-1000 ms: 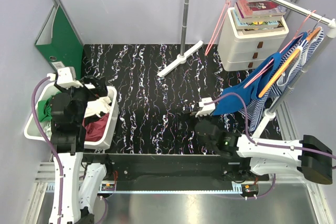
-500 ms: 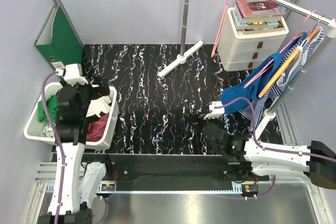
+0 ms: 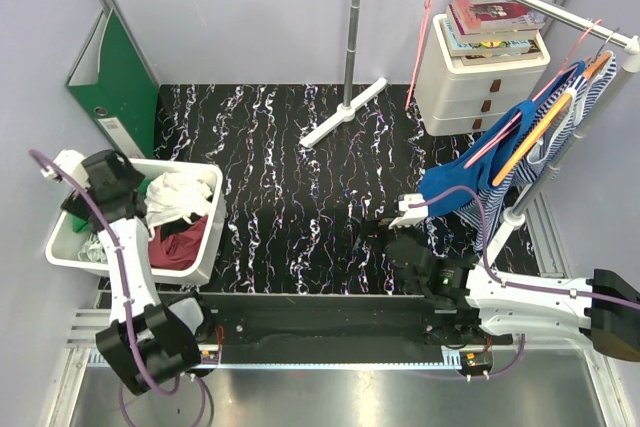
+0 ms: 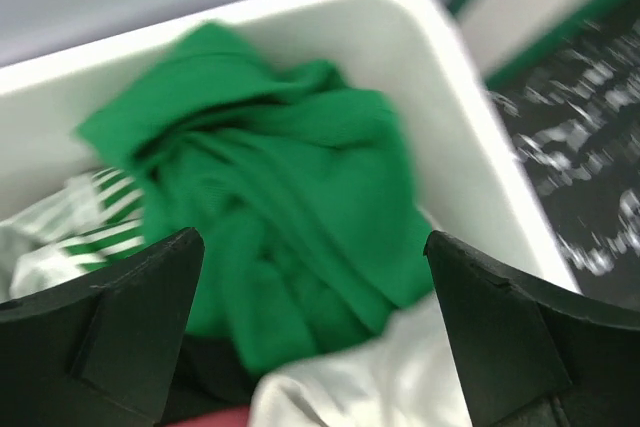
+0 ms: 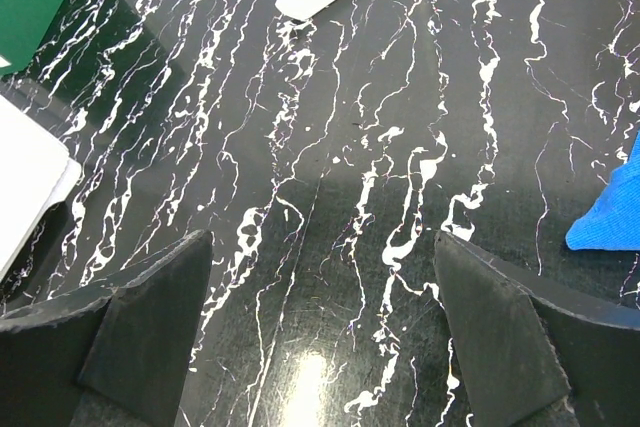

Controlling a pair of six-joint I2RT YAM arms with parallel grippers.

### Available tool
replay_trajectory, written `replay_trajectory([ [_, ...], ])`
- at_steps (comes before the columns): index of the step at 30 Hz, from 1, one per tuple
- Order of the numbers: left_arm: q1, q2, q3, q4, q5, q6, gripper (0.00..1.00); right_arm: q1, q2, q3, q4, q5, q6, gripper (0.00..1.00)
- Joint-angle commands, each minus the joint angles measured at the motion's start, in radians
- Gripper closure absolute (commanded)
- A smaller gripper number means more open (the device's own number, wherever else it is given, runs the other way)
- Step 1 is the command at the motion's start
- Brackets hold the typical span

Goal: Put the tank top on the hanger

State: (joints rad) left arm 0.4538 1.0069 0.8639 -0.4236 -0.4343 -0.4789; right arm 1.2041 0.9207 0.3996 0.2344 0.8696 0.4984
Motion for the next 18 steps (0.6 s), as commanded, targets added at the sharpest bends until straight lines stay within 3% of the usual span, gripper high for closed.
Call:
replay_trajectory([
  [1,0.11,0.086,0.073,-0.046,-0.021,-0.173,0.01,0.005,-0.042,0.03,-0.032,0.006,0.041,0.0],
  [9,0.174,0.208,0.084,-0.101,0.066,-0.253,0.01,0.005,-0.068,0.024,-0.037,-0.03,0.086,0.0],
  [17,0.174,0.23,0.077,-0.08,0.196,-0.239,0.33,0.003,-0.051,0.027,-0.035,-0.049,0.097,0.0],
  [18,0.174,0.21,0.075,-0.069,0.212,-0.234,0.41,0.005,-0.051,0.024,-0.037,-0.05,0.101,0.0],
])
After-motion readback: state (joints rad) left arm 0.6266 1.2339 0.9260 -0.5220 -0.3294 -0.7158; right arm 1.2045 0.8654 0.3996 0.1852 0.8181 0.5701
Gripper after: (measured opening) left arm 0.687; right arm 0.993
